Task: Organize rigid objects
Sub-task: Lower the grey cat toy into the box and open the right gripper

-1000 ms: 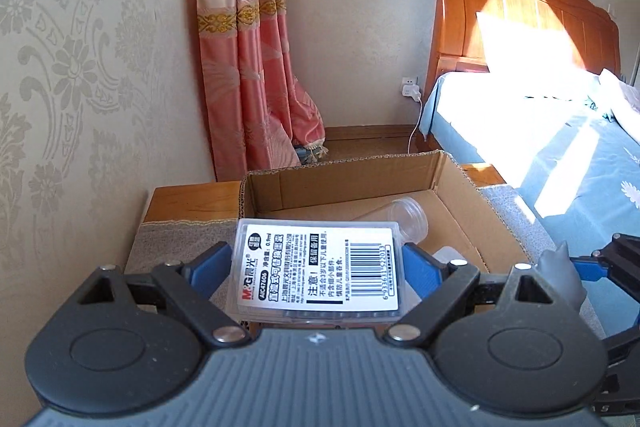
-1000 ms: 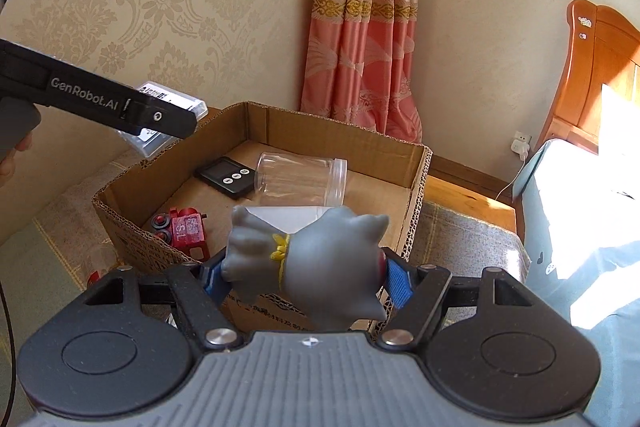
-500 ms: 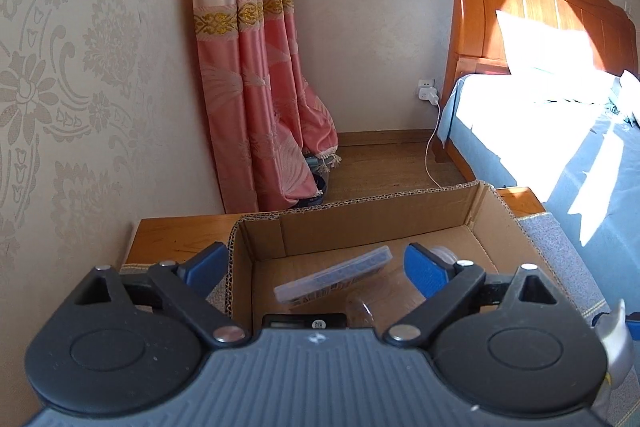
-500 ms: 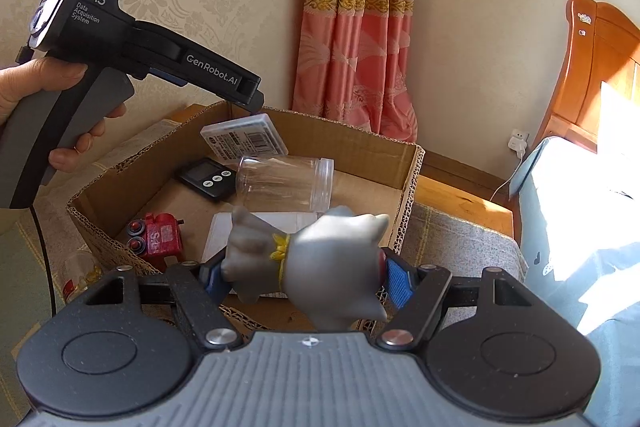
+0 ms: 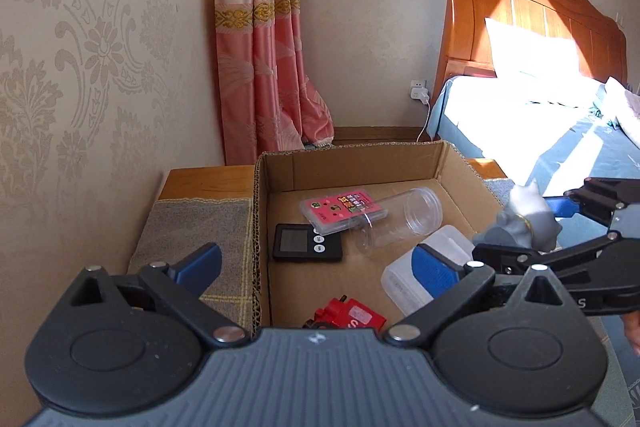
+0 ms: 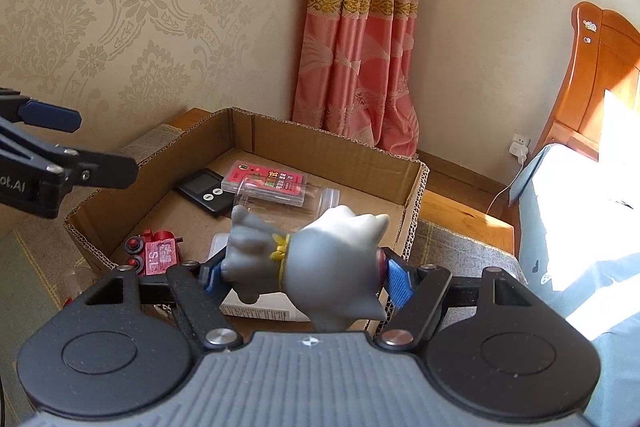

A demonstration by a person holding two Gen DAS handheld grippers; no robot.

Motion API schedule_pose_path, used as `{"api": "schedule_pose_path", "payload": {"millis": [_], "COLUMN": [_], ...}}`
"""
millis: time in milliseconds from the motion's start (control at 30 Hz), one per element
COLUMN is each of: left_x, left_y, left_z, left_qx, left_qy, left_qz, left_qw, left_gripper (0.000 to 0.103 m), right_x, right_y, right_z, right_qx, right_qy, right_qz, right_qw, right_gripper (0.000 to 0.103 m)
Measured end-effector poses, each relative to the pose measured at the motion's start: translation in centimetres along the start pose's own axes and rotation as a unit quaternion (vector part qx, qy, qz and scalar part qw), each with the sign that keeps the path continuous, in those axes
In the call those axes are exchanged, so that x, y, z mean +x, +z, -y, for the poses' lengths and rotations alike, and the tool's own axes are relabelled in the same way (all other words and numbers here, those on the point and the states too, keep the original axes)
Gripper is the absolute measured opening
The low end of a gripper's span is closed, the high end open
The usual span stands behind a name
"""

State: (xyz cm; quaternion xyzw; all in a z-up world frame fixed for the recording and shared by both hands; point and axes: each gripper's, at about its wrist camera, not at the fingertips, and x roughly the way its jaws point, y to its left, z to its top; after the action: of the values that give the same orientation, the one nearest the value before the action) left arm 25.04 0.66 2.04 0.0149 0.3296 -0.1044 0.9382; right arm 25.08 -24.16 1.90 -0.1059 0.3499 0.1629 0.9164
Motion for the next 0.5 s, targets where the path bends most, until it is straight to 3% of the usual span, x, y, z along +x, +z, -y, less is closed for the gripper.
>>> {"api": "schedule_pose_path", "payload": {"millis": [167, 433, 500], "left_x": [-1.8, -2.7, -2.7], "left_y": [-1.7, -3.8, -4.2], "left_z": [-0.7, -1.5, -1.6], "left_qx": [-0.026, -0.030, -0.026], "left_qy": [-0.019, -0.001, 0.002], "left_qz": [0.001, -0.003, -0.005], "left_qw": [0.9995, 0.9996, 0.9996], "left_gripper": [0.101, 0.101, 0.101], "right_x": [1.3, 6.0, 7.0], "right_y": [2.4, 6.5, 7.0], "right_z": [0.0, 2.0, 2.4], "right_qx": [-0.021, 0.002, 0.012], "right_qy": [-0.015, -0.044, -0.040], "right_qz": [-0.002, -0.023, -0.027], "right_qw": [1.000, 0.999, 0.999], "right_gripper": [0.078, 0.078, 0.084]}}
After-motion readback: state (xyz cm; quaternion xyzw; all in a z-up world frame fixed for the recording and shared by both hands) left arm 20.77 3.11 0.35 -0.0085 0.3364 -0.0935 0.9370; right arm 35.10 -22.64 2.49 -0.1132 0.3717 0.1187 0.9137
